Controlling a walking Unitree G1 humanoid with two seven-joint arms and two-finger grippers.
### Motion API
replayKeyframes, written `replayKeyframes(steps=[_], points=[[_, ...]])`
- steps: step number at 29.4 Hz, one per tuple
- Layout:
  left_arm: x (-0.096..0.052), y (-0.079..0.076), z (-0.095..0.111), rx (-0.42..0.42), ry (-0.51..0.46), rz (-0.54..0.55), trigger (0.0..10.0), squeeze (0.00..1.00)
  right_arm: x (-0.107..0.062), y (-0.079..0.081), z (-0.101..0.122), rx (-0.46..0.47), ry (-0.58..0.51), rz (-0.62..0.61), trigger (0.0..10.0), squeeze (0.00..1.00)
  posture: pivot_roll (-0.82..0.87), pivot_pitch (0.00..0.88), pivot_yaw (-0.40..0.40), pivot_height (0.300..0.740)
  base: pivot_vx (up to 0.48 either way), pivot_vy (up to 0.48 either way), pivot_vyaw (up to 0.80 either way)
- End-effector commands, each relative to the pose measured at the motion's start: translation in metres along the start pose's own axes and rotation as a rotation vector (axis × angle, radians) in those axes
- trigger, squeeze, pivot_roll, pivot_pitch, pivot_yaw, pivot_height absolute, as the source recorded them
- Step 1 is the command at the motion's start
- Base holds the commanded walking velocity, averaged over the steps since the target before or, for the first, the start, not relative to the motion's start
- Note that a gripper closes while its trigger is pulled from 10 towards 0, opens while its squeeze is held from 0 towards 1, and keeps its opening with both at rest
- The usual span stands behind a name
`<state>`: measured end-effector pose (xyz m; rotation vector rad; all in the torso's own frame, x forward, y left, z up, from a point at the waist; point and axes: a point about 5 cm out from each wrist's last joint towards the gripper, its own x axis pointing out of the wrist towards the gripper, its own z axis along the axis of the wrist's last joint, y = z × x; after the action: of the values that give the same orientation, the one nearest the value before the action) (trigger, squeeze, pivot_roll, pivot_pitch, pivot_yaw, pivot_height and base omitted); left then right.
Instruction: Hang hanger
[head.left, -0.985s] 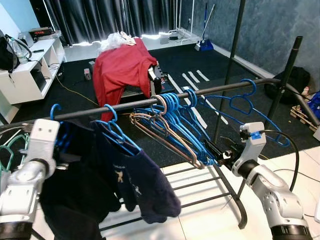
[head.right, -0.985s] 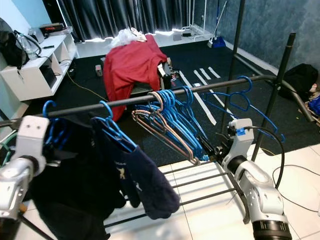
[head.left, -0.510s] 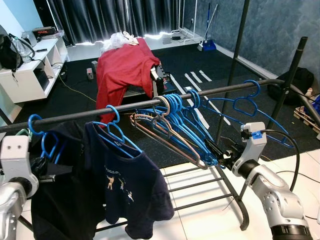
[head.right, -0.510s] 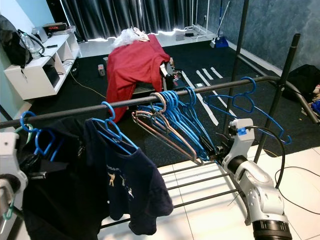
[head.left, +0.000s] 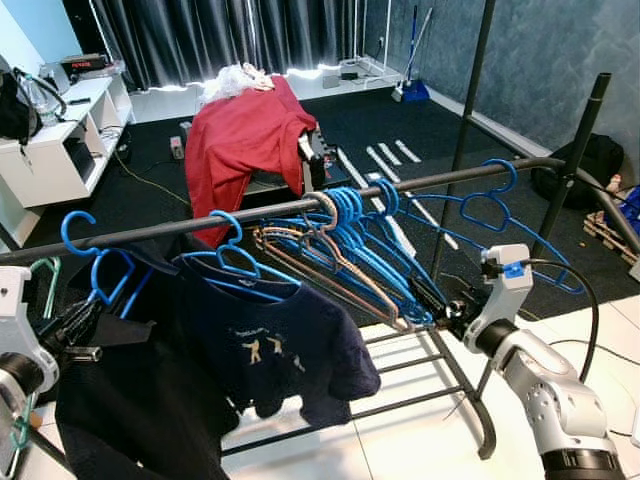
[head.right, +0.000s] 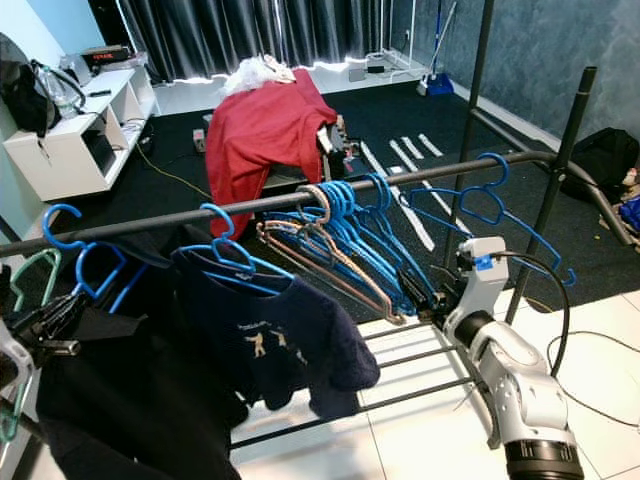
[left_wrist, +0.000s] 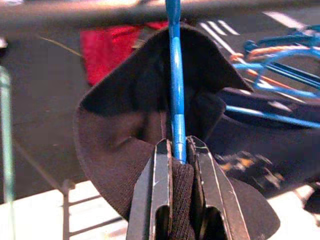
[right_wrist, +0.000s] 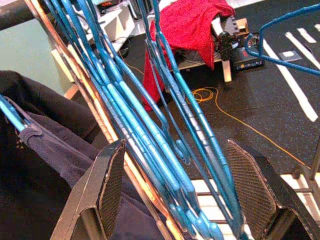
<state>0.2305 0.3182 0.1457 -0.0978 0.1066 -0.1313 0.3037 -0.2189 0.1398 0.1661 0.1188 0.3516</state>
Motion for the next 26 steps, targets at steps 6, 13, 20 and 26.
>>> replayKeyframes(steps=[6,13,20,26], points=[[-0.012,0.0,0.013,-0.011,-0.047,-0.116,0.0,0.0,0.001,0.003,0.002,0.007,-0.006,0.01,10.0,0.0,-0.1,0.0,0.068,0.735,0.0,0.0,0.0],[-0.022,0.002,0.013,-0.001,-0.002,-0.184,0.0,0.0,0.0,0.002,0.002,0.009,-0.006,0.009,10.0,0.0,-0.09,0.0,0.07,0.735,0.0,0.0,0.0],[-0.024,-0.002,0.008,-0.011,0.032,-0.223,0.2,0.0,0.001,0.002,0.002,0.008,-0.005,0.009,10.0,0.0,-0.09,0.0,0.07,0.735,0.0,0.0,0.0],[-0.018,-0.006,-0.006,-0.011,0.091,-0.182,10.0,0.0,0.002,0.002,0.002,0.005,-0.003,0.007,10.0,0.0,-0.09,0.0,0.071,0.735,0.0,0.0,0.0]])
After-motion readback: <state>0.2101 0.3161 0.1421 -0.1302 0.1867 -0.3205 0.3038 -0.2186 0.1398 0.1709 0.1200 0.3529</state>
